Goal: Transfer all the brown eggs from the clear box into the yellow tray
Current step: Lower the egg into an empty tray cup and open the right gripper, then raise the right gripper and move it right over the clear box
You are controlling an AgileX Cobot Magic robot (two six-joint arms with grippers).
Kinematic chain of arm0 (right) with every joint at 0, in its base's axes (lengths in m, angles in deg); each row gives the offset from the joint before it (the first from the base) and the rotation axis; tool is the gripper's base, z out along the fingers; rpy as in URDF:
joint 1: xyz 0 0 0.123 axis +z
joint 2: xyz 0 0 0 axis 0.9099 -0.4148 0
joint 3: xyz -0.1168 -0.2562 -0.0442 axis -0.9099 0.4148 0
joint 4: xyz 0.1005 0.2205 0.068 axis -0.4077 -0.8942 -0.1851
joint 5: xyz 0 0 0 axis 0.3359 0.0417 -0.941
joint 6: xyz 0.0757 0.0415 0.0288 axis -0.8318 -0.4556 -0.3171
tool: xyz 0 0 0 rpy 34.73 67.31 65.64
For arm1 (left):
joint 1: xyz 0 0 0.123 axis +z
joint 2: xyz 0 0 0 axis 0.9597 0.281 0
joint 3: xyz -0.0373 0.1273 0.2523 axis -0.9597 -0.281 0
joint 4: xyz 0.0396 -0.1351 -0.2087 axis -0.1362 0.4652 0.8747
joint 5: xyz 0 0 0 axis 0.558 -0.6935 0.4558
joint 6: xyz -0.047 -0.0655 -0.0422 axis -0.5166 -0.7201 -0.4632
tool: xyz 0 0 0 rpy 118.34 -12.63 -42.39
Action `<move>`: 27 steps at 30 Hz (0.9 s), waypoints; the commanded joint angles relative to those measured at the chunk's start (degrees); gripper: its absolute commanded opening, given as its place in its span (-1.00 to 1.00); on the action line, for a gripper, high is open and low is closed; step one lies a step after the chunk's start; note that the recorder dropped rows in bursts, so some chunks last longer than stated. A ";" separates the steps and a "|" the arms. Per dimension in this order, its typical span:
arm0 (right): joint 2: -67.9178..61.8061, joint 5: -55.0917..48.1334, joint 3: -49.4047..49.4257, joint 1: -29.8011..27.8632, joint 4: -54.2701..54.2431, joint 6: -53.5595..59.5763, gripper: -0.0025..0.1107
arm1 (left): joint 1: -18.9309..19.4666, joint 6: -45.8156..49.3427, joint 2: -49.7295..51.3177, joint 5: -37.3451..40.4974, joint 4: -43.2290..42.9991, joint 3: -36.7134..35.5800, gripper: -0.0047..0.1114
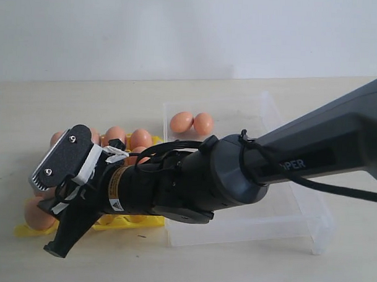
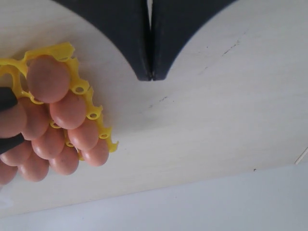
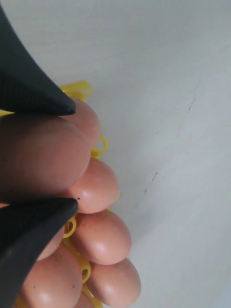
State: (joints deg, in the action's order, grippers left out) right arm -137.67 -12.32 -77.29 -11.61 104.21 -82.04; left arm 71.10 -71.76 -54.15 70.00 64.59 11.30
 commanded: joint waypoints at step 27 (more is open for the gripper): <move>5.73 -0.48 0.31 -1.08 -2.55 -3.03 0.10 | -0.28 -0.28 -0.32 -0.35 0.06 0.23 -0.92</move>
State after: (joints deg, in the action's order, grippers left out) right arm -134.79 -12.09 -77.29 -11.74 102.38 -83.40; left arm 71.10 -71.76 -54.15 70.00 64.59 11.30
